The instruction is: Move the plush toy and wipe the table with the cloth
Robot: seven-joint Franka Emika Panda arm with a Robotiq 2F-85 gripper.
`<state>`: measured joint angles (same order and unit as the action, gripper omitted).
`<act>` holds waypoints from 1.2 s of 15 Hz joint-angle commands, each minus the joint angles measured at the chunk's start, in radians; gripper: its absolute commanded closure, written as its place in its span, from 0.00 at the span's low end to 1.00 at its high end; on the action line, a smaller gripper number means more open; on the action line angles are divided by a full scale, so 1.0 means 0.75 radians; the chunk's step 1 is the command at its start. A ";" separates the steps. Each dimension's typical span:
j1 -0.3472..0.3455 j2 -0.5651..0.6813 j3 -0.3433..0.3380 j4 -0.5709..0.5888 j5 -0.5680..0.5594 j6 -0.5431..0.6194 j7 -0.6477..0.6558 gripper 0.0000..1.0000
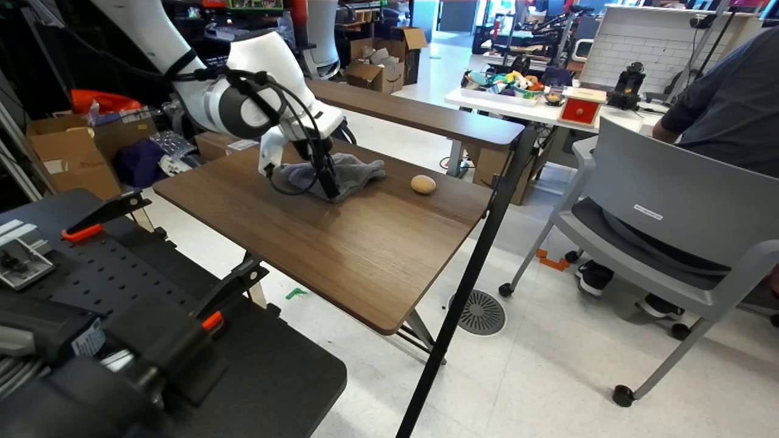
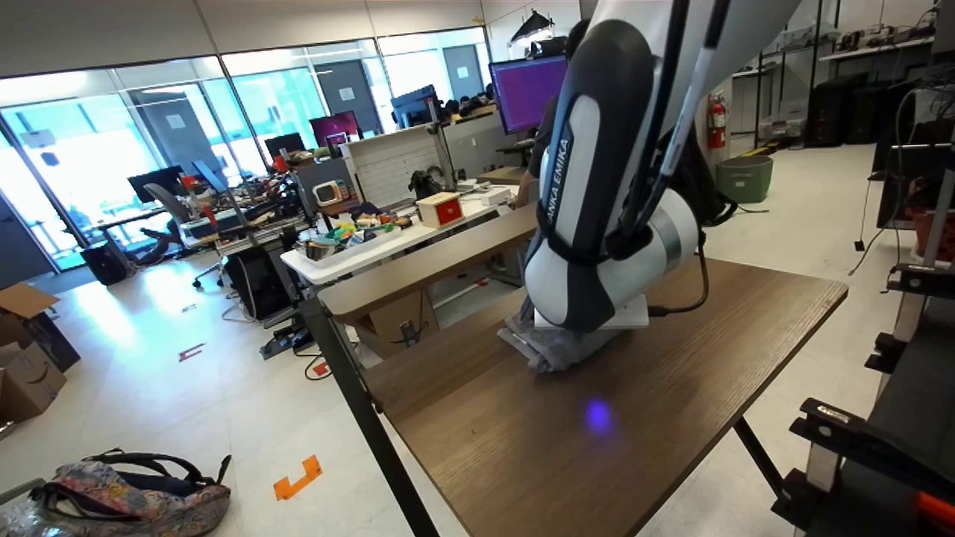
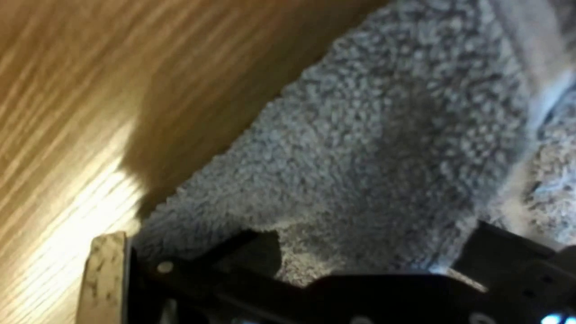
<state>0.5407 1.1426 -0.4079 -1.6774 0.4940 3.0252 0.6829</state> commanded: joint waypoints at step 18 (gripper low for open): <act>0.190 0.173 -0.057 0.168 -0.375 0.122 0.525 0.00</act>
<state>0.6018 1.2024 -0.4108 -1.5454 0.2186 3.0205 1.0090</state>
